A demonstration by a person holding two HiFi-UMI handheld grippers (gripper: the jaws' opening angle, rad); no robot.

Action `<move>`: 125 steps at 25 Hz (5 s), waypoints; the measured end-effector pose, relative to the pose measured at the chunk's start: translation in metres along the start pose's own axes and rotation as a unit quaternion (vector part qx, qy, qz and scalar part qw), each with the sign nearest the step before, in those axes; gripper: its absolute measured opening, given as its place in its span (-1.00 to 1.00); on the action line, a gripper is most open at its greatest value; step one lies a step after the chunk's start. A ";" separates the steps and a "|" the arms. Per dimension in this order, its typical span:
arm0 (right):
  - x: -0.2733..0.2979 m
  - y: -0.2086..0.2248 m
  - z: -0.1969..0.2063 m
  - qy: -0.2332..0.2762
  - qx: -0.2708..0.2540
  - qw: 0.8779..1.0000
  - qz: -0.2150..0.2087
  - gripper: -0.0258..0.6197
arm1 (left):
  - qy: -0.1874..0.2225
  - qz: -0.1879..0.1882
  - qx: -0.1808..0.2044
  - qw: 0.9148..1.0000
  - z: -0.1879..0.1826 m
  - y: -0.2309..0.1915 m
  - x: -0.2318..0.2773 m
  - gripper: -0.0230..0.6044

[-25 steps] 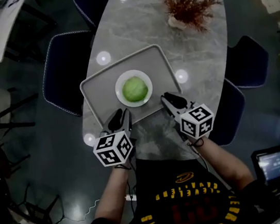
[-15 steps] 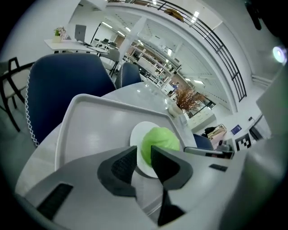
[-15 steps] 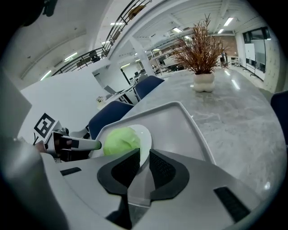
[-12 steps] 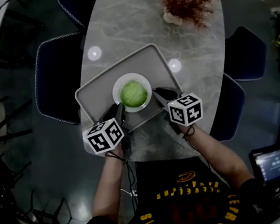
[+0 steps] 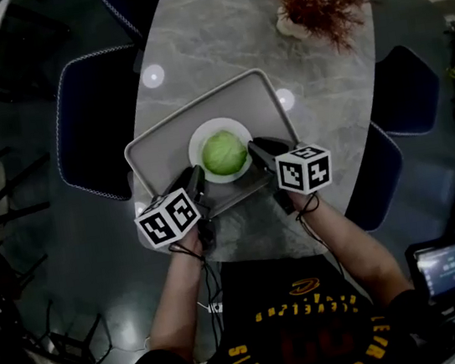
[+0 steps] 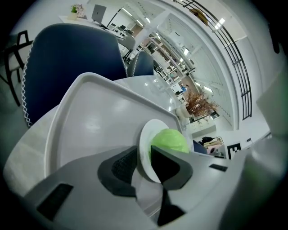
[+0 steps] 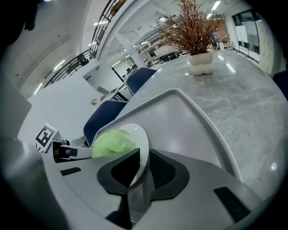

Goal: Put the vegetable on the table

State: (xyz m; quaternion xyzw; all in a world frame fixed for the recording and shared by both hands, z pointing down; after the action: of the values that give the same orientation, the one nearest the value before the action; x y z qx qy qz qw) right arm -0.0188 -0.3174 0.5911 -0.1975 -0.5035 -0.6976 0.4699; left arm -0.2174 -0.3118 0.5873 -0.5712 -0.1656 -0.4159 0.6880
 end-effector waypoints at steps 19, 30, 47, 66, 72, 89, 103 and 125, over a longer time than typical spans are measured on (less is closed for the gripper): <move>0.004 0.004 -0.001 -0.008 0.125 0.991 -0.043 -0.79 | -0.020 0.044 -0.091 0.995 0.003 -0.004 0.013 -0.81; 0.001 0.007 0.001 0.002 0.156 0.986 -0.049 -0.79 | -0.023 0.044 -0.088 0.995 0.003 0.000 0.012 -0.82; -0.095 0.019 0.059 0.031 0.162 0.984 -0.071 -0.79 | -0.015 0.054 -0.060 0.997 0.085 0.061 -0.027 -0.82; -0.188 0.073 0.156 0.014 0.152 0.984 -0.092 -0.80 | -0.002 0.049 -0.073 0.996 0.226 0.117 -0.039 -0.82; -0.215 0.101 0.201 0.011 0.160 0.983 -0.085 -0.80 | -0.014 0.052 -0.072 0.996 0.280 0.128 -0.030 -0.82; -0.211 0.148 0.238 0.023 0.184 0.981 -0.059 -0.80 | -0.038 0.034 -0.047 0.998 0.314 0.126 0.012 -0.81; -0.205 0.158 0.245 0.026 0.189 0.980 -0.054 -0.80 | -0.044 0.021 -0.034 0.998 0.318 0.123 0.025 -0.81; -0.197 0.160 0.241 0.013 0.111 0.993 -0.034 -0.80 | -0.016 -0.075 0.091 0.993 0.310 0.121 0.016 -0.76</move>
State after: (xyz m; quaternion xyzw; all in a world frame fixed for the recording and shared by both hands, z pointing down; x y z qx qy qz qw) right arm 0.1648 -0.0221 0.6265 -0.1183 -0.5782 -0.6553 0.4714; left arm -0.0388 -0.0317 0.6111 -0.4991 -0.2556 -0.4402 0.7013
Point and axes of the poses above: the fingertips, and each gripper's own axes: x forward along the fingers, y to its right, z out of its underside, the point moved 4 cm from there along -x, backward along the fingers, and after that the axes turned 3 degrees about x, right-handed, at the moved point
